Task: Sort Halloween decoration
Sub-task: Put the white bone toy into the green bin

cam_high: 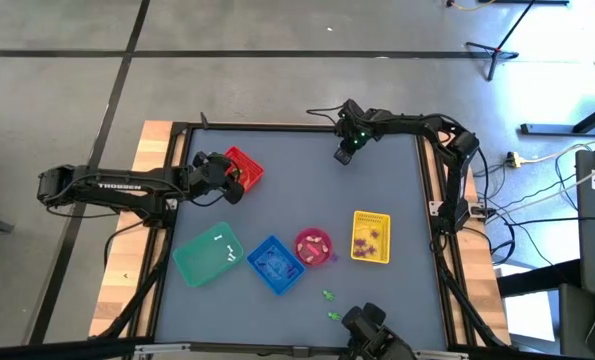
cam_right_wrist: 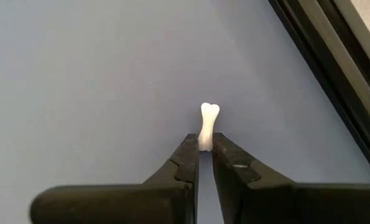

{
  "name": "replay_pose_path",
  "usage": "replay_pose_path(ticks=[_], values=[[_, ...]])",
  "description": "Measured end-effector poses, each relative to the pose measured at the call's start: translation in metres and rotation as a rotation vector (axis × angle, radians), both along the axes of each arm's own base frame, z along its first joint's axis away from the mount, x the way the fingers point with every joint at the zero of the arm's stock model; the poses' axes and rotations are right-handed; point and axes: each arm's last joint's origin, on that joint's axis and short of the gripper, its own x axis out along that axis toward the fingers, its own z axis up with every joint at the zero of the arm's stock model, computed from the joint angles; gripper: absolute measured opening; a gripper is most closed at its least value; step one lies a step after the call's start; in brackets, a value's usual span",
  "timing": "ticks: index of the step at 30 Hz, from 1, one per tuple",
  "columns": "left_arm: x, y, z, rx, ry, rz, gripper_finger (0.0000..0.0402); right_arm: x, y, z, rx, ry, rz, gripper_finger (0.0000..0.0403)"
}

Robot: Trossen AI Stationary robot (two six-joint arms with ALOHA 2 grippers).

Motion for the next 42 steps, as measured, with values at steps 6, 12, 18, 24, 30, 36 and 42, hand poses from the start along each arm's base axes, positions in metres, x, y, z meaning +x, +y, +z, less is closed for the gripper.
replay_pose_path(ticks=[6,12,18,24,30,36,42], values=[[0.000,0.000,0.000,0.000,0.000,0.000,0.0120,0.000,0.000,0.000,0.000,0.000,0.000,0.0031],[0.000,0.000,0.000,0.000,0.000,0.000,0.0120,0.003,0.001,0.003,0.082,-0.073,0.038,0.0030],[0.000,0.000,0.000,0.000,0.000,0.000,0.0120,0.019,0.013,0.009,0.225,-0.217,0.151,0.0030],[0.000,0.000,0.000,-0.006,-0.001,-0.008,0.0120,0.037,0.035,0.013,0.285,-0.267,0.251,0.0030],[0.004,-0.003,0.000,-0.086,-0.044,-0.100,0.0120,0.060,0.070,0.014,0.345,-0.294,0.378,0.0030],[0.015,-0.013,0.008,-0.132,-0.143,-0.336,0.0120,0.085,0.113,0.018,0.396,-0.348,0.508,0.0030],[0.028,-0.030,0.024,-0.065,-0.273,-0.587,0.0120,0.113,0.146,0.042,0.490,-0.425,0.559,0.0030]])
